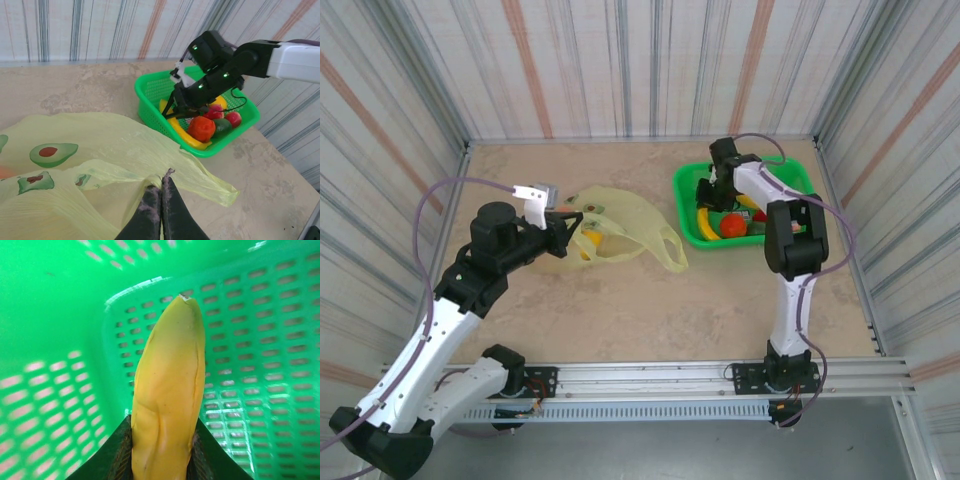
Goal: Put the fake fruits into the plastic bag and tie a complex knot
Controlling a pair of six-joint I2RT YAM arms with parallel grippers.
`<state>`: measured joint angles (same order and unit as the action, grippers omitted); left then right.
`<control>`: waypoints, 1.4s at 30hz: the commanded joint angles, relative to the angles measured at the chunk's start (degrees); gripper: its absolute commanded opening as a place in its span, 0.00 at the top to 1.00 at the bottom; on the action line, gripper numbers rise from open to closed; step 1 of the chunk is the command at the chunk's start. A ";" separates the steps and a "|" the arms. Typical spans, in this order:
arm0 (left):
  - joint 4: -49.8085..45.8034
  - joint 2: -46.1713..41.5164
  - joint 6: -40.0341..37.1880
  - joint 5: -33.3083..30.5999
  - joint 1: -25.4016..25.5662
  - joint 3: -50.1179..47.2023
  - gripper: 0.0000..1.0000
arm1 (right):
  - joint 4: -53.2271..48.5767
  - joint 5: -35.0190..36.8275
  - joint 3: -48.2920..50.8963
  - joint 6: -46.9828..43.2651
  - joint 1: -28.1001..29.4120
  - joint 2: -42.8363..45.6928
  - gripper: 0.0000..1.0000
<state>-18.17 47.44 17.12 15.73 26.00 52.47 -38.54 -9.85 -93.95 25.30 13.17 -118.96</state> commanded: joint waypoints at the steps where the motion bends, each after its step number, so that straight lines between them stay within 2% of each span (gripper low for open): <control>1: -0.07 -0.08 -1.21 -1.02 -0.30 -0.17 1.00 | 5.39 -0.18 2.80 1.62 -0.67 9.59 0.87; 4: 0.06 0.02 -1.18 -1.03 -0.43 -0.26 1.00 | 9.45 -3.07 6.18 2.48 -1.42 14.85 0.87; 9: -0.06 0.02 -1.33 -1.13 -0.42 -0.35 1.00 | 19.16 -12.37 12.46 4.08 -1.28 23.87 0.86; 12: -0.90 -0.06 -1.09 -1.49 -0.34 0.08 1.00 | 25.85 -15.96 16.00 6.04 0.77 29.85 0.87; 17: -3.97 -0.07 -0.26 -2.69 0.19 1.96 1.00 | 40.85 -22.16 20.62 16.03 6.00 36.83 0.89; 22: -6.08 -1.36 1.45 -2.55 -0.24 2.03 1.00 | 50.00 -20.79 21.85 21.44 14.55 38.05 0.91; 31: -9.17 -3.14 4.29 -3.67 -2.28 3.41 1.00 | 70.51 -14.69 27.18 36.75 25.78 32.85 0.92; 34: -9.17 -3.16 5.71 -1.69 -4.07 3.43 1.00 | 75.00 -11.56 28.94 36.23 29.00 30.88 0.92; 36: -8.81 -3.04 6.29 -0.49 -4.59 3.30 1.00 | 77.36 -8.79 30.38 34.85 29.92 30.14 0.92; 42: -8.14 -2.53 7.46 -0.18 -4.69 3.10 1.00 | 95.39 -5.91 34.23 36.02 29.84 23.75 0.91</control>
<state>-26.28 44.99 23.03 14.37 21.58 54.39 44.03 -18.94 -60.49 59.72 43.42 -92.51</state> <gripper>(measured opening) 0.058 0.268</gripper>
